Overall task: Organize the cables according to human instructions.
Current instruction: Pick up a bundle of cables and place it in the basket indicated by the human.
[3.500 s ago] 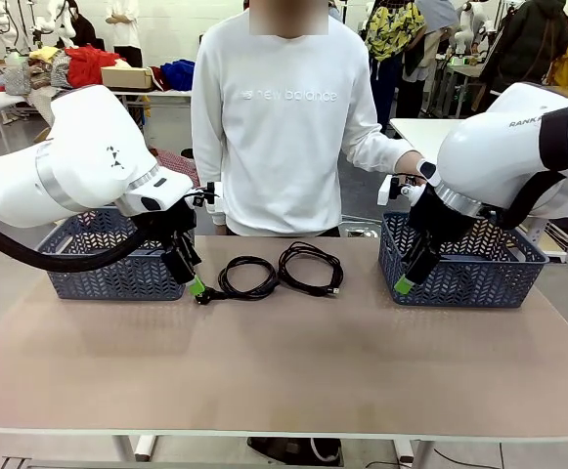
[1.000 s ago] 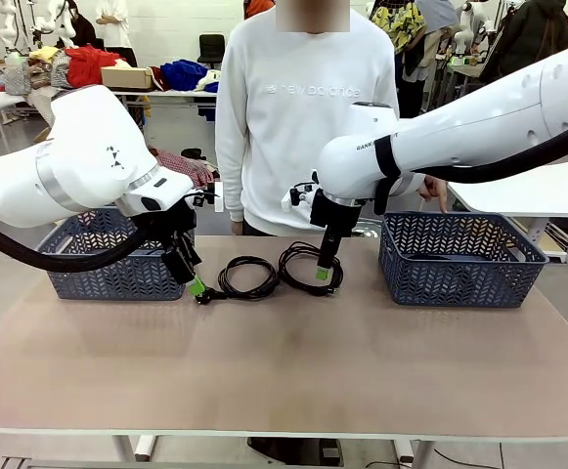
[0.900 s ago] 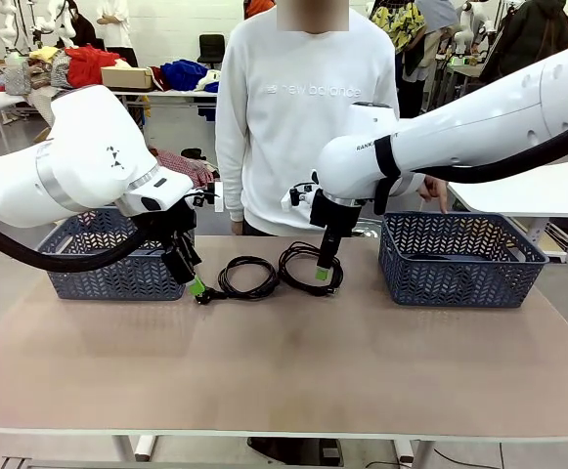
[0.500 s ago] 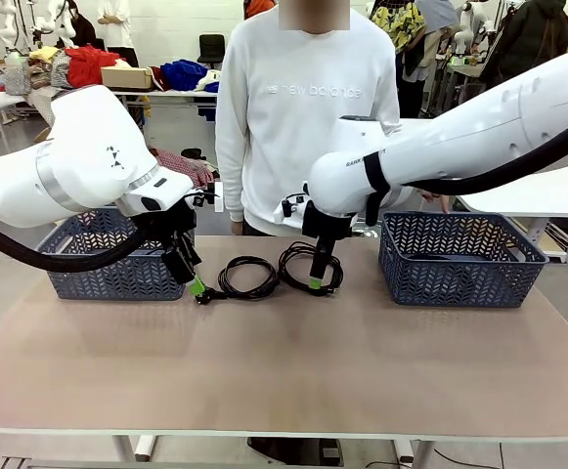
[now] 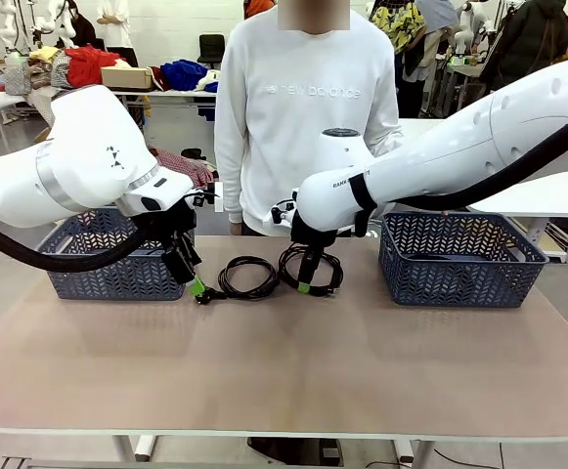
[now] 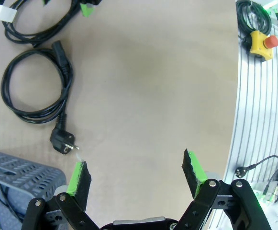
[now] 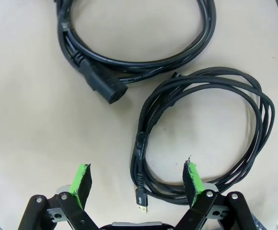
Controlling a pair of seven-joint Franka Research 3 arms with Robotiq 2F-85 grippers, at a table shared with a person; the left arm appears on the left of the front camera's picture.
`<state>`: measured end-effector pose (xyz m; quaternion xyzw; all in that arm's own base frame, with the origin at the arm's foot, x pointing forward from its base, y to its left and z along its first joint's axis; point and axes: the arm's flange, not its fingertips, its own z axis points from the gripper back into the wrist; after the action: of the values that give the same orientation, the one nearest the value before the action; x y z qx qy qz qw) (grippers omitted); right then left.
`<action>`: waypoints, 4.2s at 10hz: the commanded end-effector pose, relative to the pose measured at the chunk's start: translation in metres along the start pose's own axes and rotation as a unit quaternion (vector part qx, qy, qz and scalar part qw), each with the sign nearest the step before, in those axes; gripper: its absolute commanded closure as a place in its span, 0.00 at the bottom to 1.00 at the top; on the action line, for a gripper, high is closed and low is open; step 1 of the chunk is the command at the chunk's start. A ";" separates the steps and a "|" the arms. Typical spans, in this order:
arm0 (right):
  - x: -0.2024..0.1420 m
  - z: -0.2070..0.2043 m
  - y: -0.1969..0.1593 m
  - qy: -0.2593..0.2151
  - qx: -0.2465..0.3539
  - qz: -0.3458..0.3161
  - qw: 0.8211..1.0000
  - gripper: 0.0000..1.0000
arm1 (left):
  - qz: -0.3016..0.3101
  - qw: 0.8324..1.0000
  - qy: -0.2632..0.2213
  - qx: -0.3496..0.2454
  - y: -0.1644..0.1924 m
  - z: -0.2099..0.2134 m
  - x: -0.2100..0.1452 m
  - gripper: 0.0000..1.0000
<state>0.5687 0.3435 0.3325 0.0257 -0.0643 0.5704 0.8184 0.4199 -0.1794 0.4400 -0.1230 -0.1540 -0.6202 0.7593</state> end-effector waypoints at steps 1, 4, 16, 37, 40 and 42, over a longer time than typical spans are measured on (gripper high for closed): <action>0.009 -0.006 -0.001 -0.003 -0.015 -0.012 1.000 0.00 | 0.002 1.000 0.001 0.002 0.000 0.001 -0.001 0.00; 0.016 -0.013 -0.003 0.003 -0.015 -0.013 1.000 0.00 | 0.002 1.000 0.001 0.002 0.000 0.001 -0.001 0.00; 0.022 -0.028 -0.017 0.011 0.012 -0.030 0.999 0.25 | 0.002 1.000 0.001 0.002 0.000 0.001 -0.001 0.00; -0.008 0.107 0.008 0.027 0.007 0.072 0.997 1.00 | 0.002 1.000 0.001 0.002 0.000 0.001 -0.001 0.00; -0.044 0.147 0.006 0.020 -0.009 0.124 0.992 1.00 | 0.002 1.000 0.001 0.002 0.000 0.001 -0.001 0.00; -0.072 0.167 0.002 0.022 -0.020 0.139 0.990 1.00 | 0.002 1.000 0.001 0.002 0.000 0.001 -0.001 0.00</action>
<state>0.5437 0.2775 0.4876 -0.0186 -0.0542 0.6677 0.7422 0.4199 -0.1794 0.4400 -0.1230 -0.1540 -0.6202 0.7593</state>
